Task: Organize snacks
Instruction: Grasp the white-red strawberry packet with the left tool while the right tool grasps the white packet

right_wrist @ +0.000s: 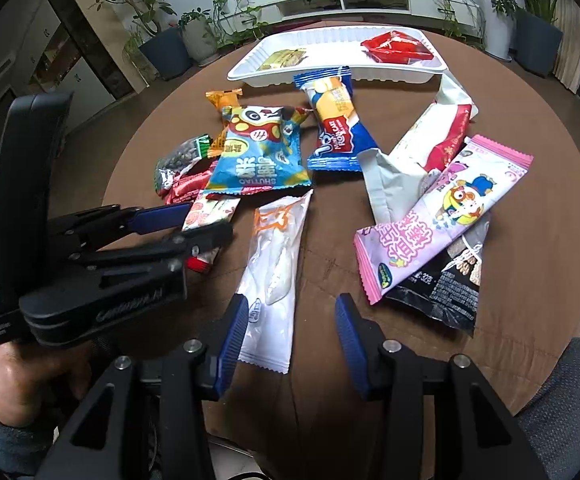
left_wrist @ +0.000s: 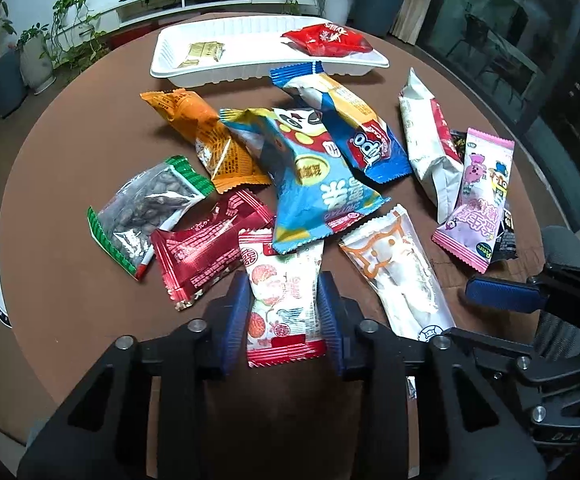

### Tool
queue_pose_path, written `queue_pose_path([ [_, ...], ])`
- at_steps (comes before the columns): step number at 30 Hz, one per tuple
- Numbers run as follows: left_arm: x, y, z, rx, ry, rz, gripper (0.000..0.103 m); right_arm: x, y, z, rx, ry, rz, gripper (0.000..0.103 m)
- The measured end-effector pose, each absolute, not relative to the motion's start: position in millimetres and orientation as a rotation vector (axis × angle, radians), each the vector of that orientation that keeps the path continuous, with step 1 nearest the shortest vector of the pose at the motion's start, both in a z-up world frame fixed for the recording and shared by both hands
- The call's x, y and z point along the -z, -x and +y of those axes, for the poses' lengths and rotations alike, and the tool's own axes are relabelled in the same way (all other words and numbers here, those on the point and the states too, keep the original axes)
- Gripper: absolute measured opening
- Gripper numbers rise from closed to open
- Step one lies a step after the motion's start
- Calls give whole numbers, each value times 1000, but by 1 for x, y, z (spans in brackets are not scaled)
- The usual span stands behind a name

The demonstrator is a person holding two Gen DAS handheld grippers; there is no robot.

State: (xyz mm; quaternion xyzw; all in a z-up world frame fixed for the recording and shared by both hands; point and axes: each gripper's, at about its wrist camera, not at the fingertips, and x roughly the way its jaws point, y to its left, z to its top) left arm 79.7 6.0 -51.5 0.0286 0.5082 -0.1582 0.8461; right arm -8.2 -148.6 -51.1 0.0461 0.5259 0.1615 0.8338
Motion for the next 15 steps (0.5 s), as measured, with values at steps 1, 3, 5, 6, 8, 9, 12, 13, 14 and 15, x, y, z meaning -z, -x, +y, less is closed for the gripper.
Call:
queue_pose_path([
  [1,51,-79,8,336,-55,1070,30,51,8,-148,-343,-97,1113,49],
  [3,51,-77,11,339,-47,1067,30,51,8,-147,-345,-99,1111,49],
  [5,51,-73,16,345,-26,1063,29,51,8,-144,-350,-98,1109,49],
  [6,51,-71,19,350,-11,1063,29,51,8,-142,-352,-94,1109,49],
  [8,50,-66,26,358,20,1060,29,52,7,-138,-359,-86,1109,49],
  [9,50,-63,30,359,33,1061,29,53,6,-135,-361,-82,1110,49],
  [12,47,-53,39,368,56,1057,29,59,3,-129,-354,-69,1123,49],
  [13,47,-50,41,369,61,1057,29,60,1,-127,-351,-64,1127,49],
  [14,48,-47,43,369,67,1058,29,61,0,-124,-347,-54,1127,49],
  [15,49,-44,45,368,71,1061,29,62,-1,-122,-342,-39,1122,49],
])
